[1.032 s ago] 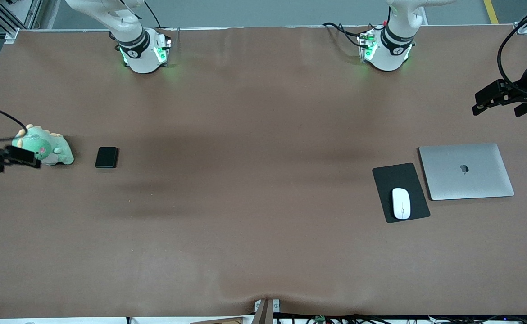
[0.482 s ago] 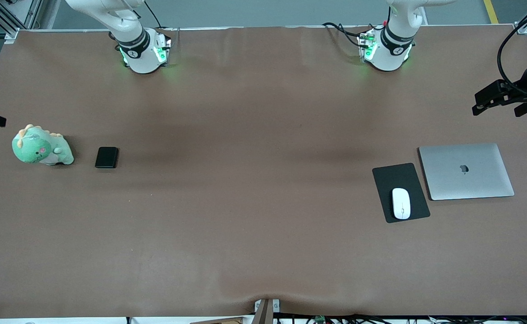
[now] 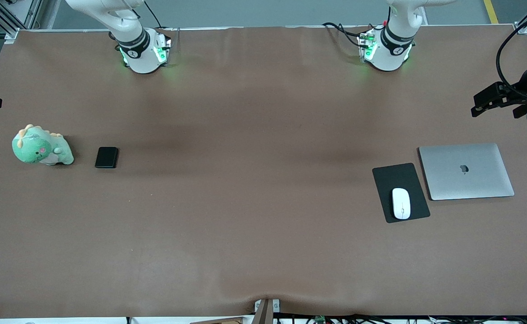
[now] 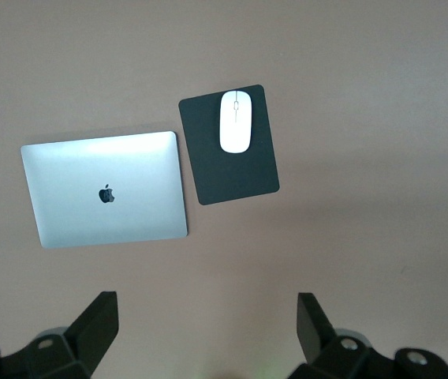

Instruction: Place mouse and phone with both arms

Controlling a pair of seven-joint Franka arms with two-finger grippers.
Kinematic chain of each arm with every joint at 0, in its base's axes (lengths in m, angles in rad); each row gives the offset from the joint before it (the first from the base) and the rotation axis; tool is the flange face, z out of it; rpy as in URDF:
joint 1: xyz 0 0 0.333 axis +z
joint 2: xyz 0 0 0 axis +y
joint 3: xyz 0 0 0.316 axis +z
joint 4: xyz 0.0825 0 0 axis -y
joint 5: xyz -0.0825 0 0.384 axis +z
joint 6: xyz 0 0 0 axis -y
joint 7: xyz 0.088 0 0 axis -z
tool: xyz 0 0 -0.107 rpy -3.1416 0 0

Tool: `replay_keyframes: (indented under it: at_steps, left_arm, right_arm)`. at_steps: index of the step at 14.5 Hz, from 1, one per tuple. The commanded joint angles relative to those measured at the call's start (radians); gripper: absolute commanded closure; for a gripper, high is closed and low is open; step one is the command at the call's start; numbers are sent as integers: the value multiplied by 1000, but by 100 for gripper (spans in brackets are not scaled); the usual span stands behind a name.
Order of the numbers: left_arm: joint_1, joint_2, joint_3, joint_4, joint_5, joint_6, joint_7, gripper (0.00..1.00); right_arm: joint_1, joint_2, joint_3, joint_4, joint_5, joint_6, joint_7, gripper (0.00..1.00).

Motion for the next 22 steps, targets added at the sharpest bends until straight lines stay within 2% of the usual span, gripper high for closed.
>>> replay_keyframes:
  at_steps: [1,4,6,9,10,13,17,22]
  left_arm:
    - [1,4,-3,11,18,4,7,0]
    - [4,3,-1,11,18,4,7,0]
    - [4,3,-1,11,18,4,7,0]
    - [6,3,-1,11,18,4,7,0]
    - [6,3,-1,11,18,4,7,0]
    - [6,1,-1,11,16,4,7,0]
    - [6,-2,-1,11,18,4,7,0]
    - [6,-2,-1,11,18,4,7,0]
  right_arm:
    - [4,-33,8,-31,-14,-23,16,0]
    - [-3,-63,25,-75,-20,-60,16,0]
    - [-8,-82,60,-86,-45,-68,17,0]
    - [-130,-102,216,-95,-82,-57,65,0]
    - [-149,-112,236,-110,-82,-45,66,0]
    - [-152,-180,240,-214,-83,53,65,0]
    - [-149,-230,241,-288,-83,90,65,0]
    - [-145,-221,240,-270,-85,130,62,0]
